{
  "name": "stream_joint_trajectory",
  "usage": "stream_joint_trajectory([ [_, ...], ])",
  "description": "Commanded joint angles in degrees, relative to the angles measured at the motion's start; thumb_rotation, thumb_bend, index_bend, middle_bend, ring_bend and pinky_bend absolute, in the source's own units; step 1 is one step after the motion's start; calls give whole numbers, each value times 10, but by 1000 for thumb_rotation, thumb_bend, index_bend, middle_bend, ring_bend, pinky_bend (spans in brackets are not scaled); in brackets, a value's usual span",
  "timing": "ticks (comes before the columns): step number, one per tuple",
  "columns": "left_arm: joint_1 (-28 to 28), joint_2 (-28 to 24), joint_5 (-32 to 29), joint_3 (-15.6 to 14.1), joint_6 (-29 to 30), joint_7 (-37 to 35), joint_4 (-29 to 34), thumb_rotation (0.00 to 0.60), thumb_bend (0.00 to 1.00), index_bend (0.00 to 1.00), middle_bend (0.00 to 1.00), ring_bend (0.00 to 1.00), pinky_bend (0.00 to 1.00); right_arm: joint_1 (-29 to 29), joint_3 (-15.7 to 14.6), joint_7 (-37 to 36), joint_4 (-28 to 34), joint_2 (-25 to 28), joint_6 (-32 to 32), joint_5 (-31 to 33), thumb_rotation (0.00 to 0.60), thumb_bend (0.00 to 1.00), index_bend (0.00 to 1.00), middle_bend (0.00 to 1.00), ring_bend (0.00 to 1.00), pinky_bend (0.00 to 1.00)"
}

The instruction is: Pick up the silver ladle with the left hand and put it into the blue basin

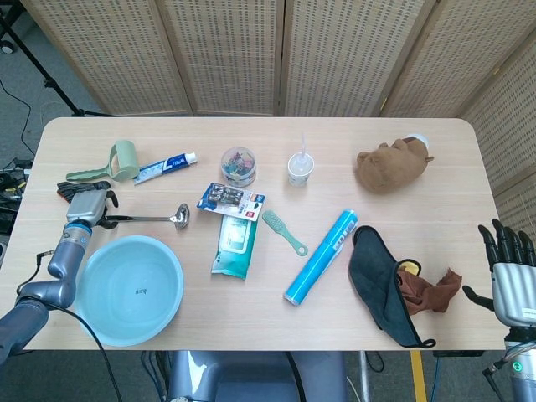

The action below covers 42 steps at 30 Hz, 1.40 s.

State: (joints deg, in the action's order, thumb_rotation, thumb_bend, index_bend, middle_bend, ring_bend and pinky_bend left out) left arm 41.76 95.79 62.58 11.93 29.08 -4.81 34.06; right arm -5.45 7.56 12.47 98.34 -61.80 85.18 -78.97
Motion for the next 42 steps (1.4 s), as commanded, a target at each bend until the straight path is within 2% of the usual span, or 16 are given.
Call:
stream_joint_trajectory([
  [1,2,4,-1,2,-1,2,-4,600,229,454,1000,987,1000,0,0,0,0,0,0,1,600,0,0,0,0,0],
  [27,14,65,13,6,-39,-25,-91,600,265,456,1000,987,1000,-2,0,3,0,0,-5,6,600,0,0,0,0,0],
  [29,14,66,15,6,-38,-27,-92,600,291,495,1000,987,1000,-2,0,2,0,0,-4,6,600,0,0,0,0,0],
  [34,13,67,21,7,-29,-34,-92,600,451,809,1000,987,1000,-1,-1,0,3,2,-2,4,600,0,0,0,0,0],
  [37,11,62,23,13,-15,-45,-85,600,545,865,1000,987,1000,0,-1,-2,4,3,-1,2,600,0,0,0,0,0],
  [42,8,36,34,19,18,-61,-56,600,611,882,1000,987,1000,0,-2,-4,6,4,-1,0,600,0,0,0,0,0],
])
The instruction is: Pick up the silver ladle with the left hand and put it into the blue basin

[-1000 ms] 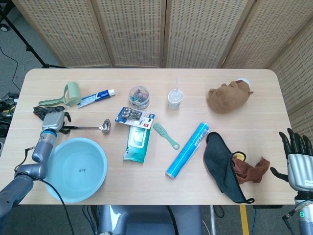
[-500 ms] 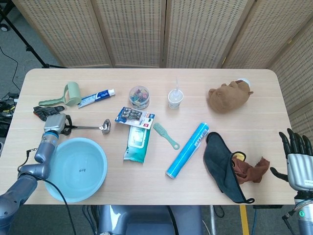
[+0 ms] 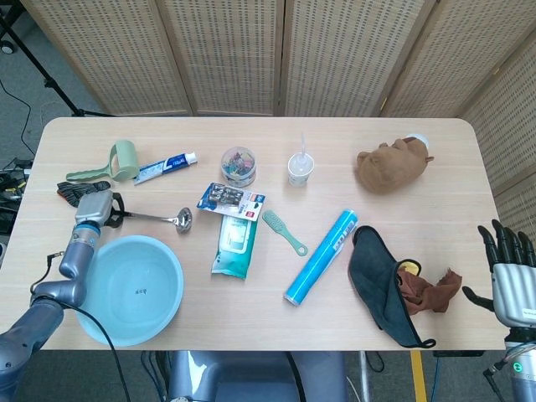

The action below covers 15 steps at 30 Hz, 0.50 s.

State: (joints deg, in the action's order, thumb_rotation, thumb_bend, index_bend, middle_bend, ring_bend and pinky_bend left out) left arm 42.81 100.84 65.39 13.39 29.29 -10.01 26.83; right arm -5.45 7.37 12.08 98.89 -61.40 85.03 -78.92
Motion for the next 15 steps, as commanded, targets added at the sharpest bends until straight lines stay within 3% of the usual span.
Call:
stream_joint_trajectory([
  [1,-4,-24,8,6,25,-14,29,600,621,883,1000,987,1000,0,-1,-1,1,1,1,-2,600,0,0,0,0,0],
  [15,-40,-169,19,23,109,-23,236,600,651,888,1000,987,1000,4,-3,-10,13,8,8,-14,600,0,0,0,0,0],
])
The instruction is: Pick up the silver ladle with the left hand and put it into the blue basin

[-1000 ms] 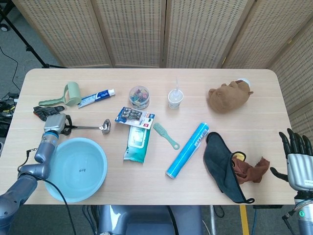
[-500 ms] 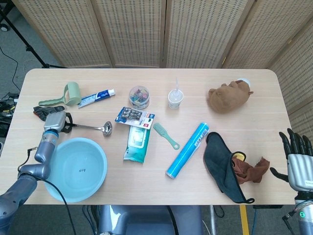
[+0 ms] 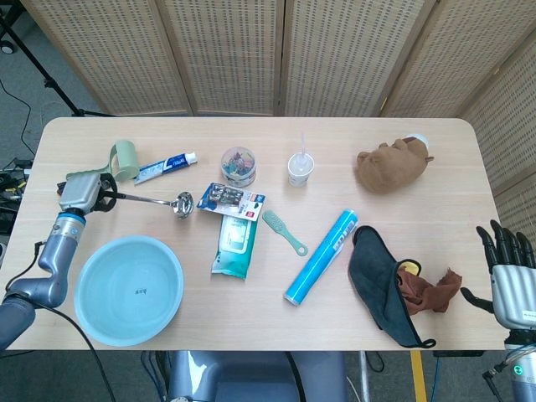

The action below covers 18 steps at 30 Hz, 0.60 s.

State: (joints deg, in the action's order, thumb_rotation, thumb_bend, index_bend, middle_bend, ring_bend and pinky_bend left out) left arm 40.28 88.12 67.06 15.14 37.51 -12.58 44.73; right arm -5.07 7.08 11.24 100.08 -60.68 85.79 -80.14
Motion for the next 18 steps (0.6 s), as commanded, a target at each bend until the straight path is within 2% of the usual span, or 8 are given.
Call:
stream_joint_trajectory([
  [1,-19,-58,4,7,37,5,80,600,651,888,1000,987,1000,1,-1,-2,2,2,2,-2,600,0,0,0,0,0],
  [8,-55,-165,32,2,100,22,226,600,655,888,1000,987,1000,2,-3,-4,7,5,4,-9,600,0,0,0,0,0],
  [12,-87,-229,72,-10,152,10,303,600,664,890,1000,987,1000,4,-4,-5,10,6,8,-15,600,0,0,0,0,0],
  [15,-123,-261,124,-35,211,-16,335,600,666,891,1000,987,1000,6,-4,-7,13,9,13,-17,600,0,0,0,0,0],
  [18,-165,-273,171,-76,261,-48,326,600,666,891,1000,987,1000,8,-6,-10,19,12,17,-24,600,0,0,0,0,0],
])
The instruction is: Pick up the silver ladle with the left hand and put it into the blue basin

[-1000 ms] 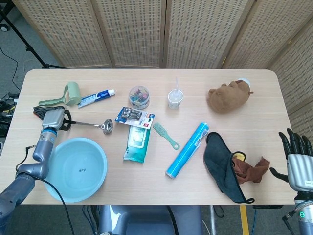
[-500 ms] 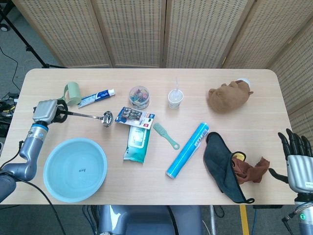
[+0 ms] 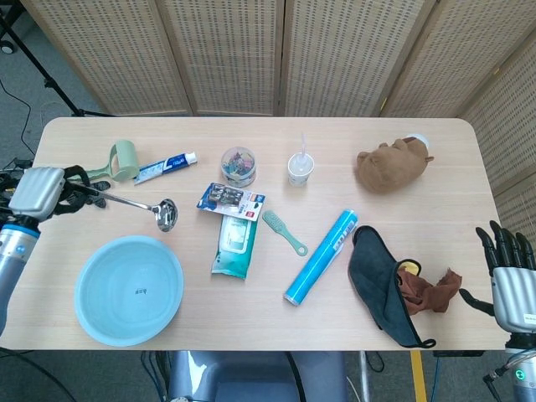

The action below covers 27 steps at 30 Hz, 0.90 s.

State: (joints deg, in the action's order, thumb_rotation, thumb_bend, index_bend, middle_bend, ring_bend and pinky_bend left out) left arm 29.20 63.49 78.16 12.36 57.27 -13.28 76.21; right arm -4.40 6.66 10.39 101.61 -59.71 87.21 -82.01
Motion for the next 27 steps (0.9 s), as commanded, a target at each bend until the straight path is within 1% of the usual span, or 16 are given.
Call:
stream_joint_trajectory([
  [1,-59,-27,71,-55,72,-54,4,600,666,891,1000,987,1000,2,-2,-2,4,3,3,-7,600,0,0,0,0,0],
  [4,-70,-23,92,-75,87,-68,-22,600,666,891,1000,987,1000,2,-3,-3,5,4,3,-8,600,0,0,0,0,0],
  [7,-71,-23,110,-91,88,-70,-39,600,667,891,1000,987,1000,2,-3,-4,6,4,3,-9,600,0,0,0,0,0],
  [10,-60,-35,138,-115,69,-86,-42,600,669,891,1000,987,1000,3,-4,-3,7,4,3,-10,600,0,0,0,0,0],
  [12,-54,-42,151,-126,56,-77,-41,600,670,891,1000,987,1000,3,-4,-3,6,4,3,-10,600,0,0,0,0,0],
  [14,-46,-47,156,-134,41,-52,-35,600,671,892,1000,987,1000,3,-3,-3,6,4,2,-9,600,0,0,0,0,0],
  [20,-27,-54,151,-137,7,18,-3,600,672,896,1000,987,1000,3,-1,-7,5,5,3,-6,600,0,0,0,0,0],
  [24,-1,-71,148,-147,-51,86,34,600,674,900,1000,987,1000,4,1,-9,4,6,3,-3,600,0,0,0,0,0],
  [25,6,-79,145,-150,-69,109,47,600,674,900,1000,987,1000,4,1,-9,4,6,3,-3,600,0,0,0,0,0],
  [26,15,-89,139,-149,-87,146,67,600,674,901,1000,987,1000,3,1,-9,4,6,2,-2,600,0,0,0,0,0],
  [27,18,-95,128,-146,-96,168,81,600,674,901,1000,987,1000,3,2,-9,3,6,1,-1,600,0,0,0,0,0],
])
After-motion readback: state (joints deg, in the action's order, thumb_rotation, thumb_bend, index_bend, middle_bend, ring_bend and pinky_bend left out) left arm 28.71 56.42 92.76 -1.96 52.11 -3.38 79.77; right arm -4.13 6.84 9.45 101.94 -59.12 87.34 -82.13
